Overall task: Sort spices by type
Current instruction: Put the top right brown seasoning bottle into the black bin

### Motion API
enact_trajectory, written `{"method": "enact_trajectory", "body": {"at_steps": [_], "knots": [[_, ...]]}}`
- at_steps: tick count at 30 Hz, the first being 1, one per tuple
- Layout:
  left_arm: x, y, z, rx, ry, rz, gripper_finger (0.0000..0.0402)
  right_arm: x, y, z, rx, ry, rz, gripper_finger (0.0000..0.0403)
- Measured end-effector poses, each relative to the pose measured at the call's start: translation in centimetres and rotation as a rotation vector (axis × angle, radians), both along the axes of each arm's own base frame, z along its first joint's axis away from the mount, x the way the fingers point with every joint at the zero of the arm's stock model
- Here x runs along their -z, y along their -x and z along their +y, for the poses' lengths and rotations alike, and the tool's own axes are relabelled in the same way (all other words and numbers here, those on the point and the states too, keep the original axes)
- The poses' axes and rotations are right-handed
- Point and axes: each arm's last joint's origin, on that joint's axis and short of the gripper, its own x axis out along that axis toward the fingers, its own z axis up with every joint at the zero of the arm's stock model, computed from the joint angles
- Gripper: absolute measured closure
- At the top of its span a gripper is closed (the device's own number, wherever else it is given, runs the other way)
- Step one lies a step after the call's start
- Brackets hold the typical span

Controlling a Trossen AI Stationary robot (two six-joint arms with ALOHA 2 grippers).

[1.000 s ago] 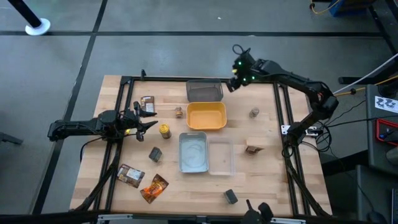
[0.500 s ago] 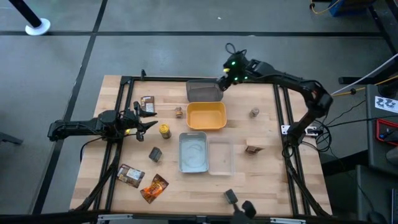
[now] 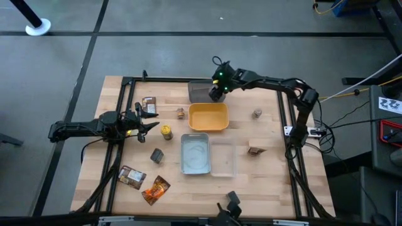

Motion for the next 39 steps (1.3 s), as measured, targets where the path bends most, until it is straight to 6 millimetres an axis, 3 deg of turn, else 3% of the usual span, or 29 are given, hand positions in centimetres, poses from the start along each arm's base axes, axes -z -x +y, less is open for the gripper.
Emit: {"method": "enact_trajectory", "body": {"at_steps": [6, 16, 39], "knots": [[0.0, 0.0, 0.0, 0.000, 0.000, 0.000, 0.0235, 1.9, -0.5, -0.3, -0.011, -0.006, 0.038, 0.0212], [0.0, 0.0, 0.0, 0.000, 0.000, -0.001, 0.0235, 3.4, -0.9, -0.7, -0.015, 0.021, 0.074, 0.0208], [0.0, 0.0, 0.0, 0.000, 0.000, -0.001, 0.0235, 3.5, -1.1, -0.8, -0.011, 0.032, 0.062, 0.0196]]}}
